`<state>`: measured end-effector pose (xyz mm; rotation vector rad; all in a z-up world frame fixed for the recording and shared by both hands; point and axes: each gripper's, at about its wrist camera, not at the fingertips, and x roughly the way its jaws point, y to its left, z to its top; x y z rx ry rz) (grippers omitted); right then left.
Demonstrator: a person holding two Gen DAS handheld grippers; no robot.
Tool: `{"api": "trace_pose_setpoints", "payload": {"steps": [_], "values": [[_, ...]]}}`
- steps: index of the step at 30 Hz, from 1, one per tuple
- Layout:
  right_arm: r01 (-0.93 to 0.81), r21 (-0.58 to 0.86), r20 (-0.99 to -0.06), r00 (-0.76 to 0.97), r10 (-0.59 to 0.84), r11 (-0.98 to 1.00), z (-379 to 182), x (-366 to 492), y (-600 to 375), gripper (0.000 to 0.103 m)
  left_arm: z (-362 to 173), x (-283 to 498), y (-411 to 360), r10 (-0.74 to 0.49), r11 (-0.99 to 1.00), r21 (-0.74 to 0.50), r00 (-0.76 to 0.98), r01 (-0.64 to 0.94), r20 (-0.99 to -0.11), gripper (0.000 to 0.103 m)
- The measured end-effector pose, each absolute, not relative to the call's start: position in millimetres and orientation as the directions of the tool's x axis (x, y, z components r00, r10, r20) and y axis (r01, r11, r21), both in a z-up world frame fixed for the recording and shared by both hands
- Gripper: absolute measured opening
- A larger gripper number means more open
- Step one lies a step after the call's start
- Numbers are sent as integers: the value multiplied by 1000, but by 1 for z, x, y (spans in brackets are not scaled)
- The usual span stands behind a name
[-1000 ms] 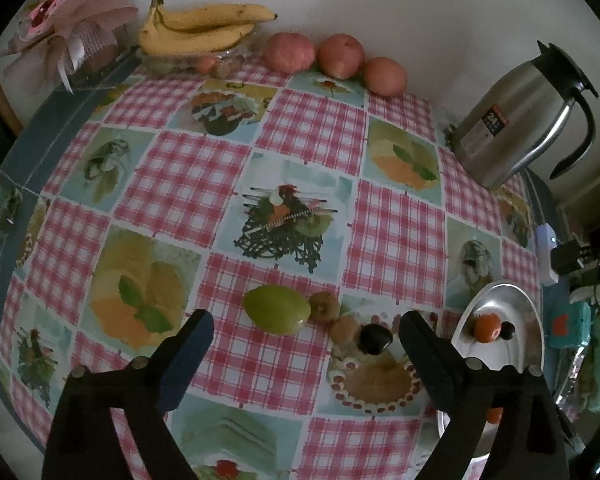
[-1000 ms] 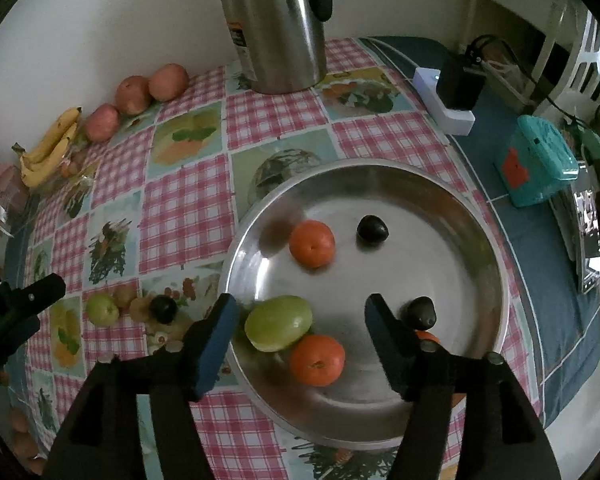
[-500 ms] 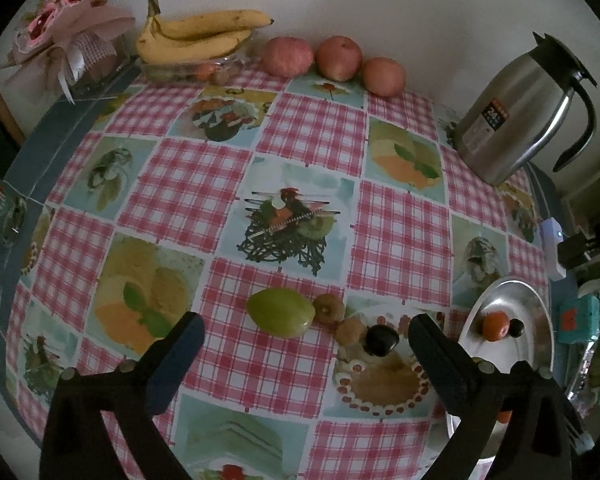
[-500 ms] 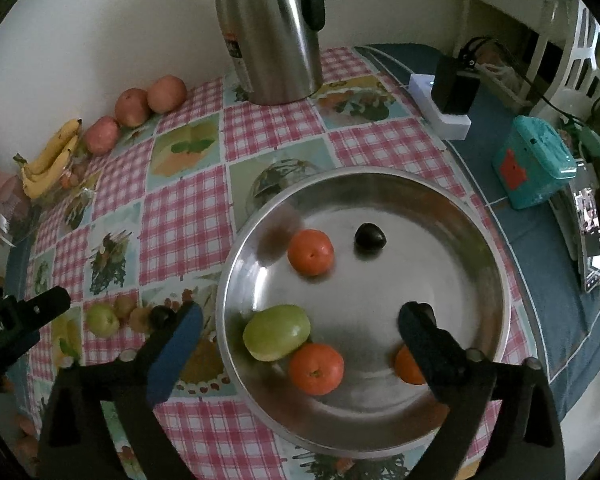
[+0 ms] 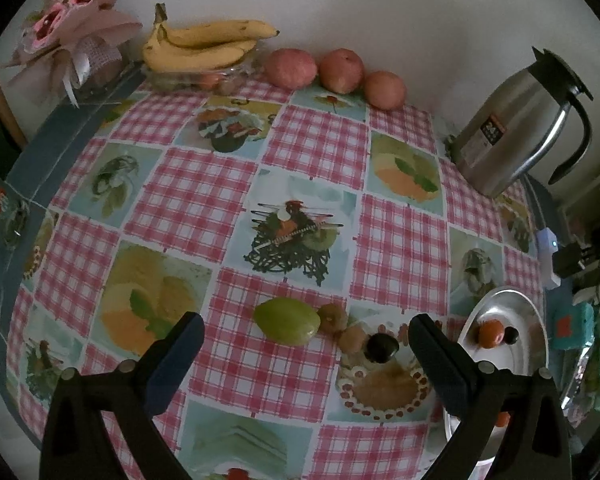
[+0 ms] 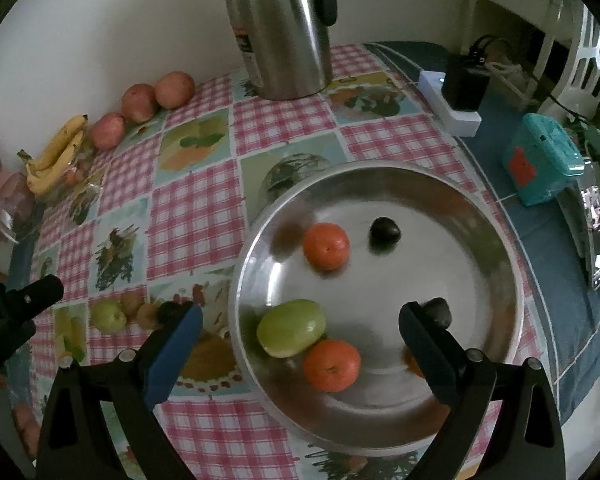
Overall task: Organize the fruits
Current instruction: 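Move both open tools back to the remaining fruit, then lower the right tool onto a dark plum while the left tool approaches a green pear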
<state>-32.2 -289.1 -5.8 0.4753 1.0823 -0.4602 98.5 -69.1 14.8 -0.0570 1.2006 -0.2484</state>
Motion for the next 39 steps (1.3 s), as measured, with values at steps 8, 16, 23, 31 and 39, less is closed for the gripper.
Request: {"api": "trace_pose_setpoints", "payload": {"steps": [8,16,23,31,39], "values": [[570,168,-912,399,-92,804,-2,-21,-278,99,18,109,-44,-199,979,-165,373,121,-906,103],[540,185,-910,409,-64,821,9,8,-253,99,22,120,-13,-156,988,-144,409,61,-899,103],[480,227,-896,443,-11,847,14,38,-219,99,23,130,12,-140,989,-150,427,10,-893,103],[437,238,-900,436,27,867,6,63,-199,99,20,142,33,-115,987,-152,432,-52,-895,103],[413,215,-915,402,35,885,-5,76,-197,99,13,147,35,-168,974,-215,409,-73,-897,103]]}}
